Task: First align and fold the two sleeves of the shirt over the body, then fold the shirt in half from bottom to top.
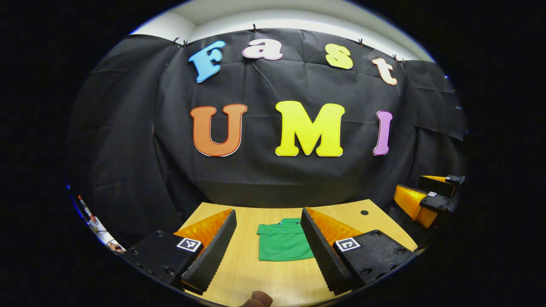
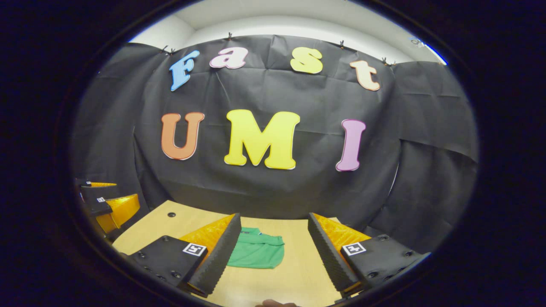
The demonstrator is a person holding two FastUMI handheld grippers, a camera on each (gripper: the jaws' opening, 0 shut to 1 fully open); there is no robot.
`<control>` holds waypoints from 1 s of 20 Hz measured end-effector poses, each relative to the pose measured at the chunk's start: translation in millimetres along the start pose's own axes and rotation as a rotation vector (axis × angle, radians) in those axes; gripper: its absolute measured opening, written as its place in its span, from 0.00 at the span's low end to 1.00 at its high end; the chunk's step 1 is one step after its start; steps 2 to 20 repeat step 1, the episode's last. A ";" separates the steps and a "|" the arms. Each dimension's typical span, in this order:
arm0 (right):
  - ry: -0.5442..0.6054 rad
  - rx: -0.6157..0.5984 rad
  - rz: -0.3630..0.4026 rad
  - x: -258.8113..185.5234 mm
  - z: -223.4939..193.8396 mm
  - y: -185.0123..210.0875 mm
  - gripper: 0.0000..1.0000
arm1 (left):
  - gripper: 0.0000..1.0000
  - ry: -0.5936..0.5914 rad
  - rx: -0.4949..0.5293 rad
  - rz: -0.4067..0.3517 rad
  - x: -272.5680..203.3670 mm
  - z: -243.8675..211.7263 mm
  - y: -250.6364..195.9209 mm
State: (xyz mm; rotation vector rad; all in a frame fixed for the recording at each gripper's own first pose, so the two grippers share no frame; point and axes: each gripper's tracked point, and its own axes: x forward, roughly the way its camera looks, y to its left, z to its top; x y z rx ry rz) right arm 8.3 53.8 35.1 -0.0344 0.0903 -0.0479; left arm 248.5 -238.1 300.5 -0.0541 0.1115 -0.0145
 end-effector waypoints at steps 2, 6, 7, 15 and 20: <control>0.010 -0.001 0.008 -2.2 -5.0 0.2 0.98 | 0.98 0.000 -0.001 0.002 -0.5 -0.8 0.3; 0.010 -0.001 0.008 -2.2 -5.0 0.2 0.98 | 0.98 0.000 -0.001 0.002 -0.5 -0.8 0.3; 0.010 -0.001 0.008 -2.2 -5.0 0.2 0.98 | 0.98 0.000 -0.001 0.002 -0.5 -0.8 0.3; 0.010 -0.001 0.008 -2.2 -5.0 0.2 0.98 | 0.98 0.000 -0.001 0.002 -0.5 -0.8 0.3; 0.010 -0.001 0.008 -2.2 -5.0 0.2 0.98 | 0.98 0.000 -0.001 0.002 -0.5 -0.8 0.3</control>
